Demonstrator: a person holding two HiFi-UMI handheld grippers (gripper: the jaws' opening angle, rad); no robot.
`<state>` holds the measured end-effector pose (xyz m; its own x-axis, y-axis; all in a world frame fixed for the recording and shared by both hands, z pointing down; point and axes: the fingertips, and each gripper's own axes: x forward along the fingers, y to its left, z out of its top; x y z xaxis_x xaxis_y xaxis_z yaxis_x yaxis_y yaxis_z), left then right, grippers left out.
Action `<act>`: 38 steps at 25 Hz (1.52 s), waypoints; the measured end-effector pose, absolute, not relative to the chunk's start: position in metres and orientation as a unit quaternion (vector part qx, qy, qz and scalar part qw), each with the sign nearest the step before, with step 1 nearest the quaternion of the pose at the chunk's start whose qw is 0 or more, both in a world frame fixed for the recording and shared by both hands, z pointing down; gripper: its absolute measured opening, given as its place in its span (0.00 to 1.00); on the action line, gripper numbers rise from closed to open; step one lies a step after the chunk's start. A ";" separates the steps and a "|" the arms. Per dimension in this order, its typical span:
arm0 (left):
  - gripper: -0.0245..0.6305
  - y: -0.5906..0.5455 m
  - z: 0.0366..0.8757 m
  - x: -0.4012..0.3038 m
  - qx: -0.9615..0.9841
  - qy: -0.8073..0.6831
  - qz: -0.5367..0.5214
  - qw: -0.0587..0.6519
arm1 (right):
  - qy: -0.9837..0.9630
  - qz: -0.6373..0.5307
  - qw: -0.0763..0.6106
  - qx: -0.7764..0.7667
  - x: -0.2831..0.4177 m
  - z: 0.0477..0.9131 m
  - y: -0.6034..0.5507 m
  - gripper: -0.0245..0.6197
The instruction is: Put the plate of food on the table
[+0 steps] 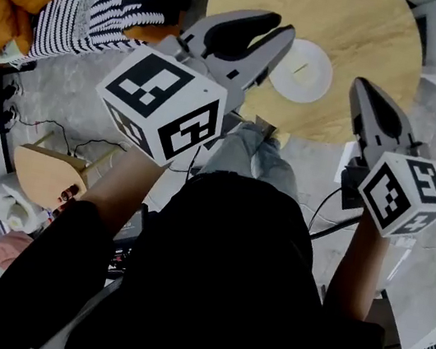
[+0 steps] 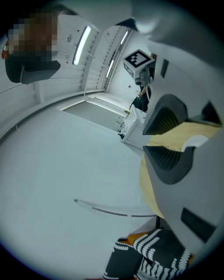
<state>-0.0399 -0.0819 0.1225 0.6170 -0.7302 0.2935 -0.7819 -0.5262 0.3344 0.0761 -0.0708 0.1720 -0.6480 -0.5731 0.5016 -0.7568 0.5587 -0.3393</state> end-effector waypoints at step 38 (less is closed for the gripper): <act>0.18 -0.089 0.069 -0.039 0.877 -0.457 0.029 0.145 | -0.860 0.216 0.057 0.458 0.124 0.114 -0.088 0.05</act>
<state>-0.0386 -0.0895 0.0686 0.5800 -0.7938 0.1830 -0.8104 -0.5394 0.2286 0.1237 -0.0875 0.1145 -0.5740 -0.7631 0.2969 -0.8128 0.4871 -0.3195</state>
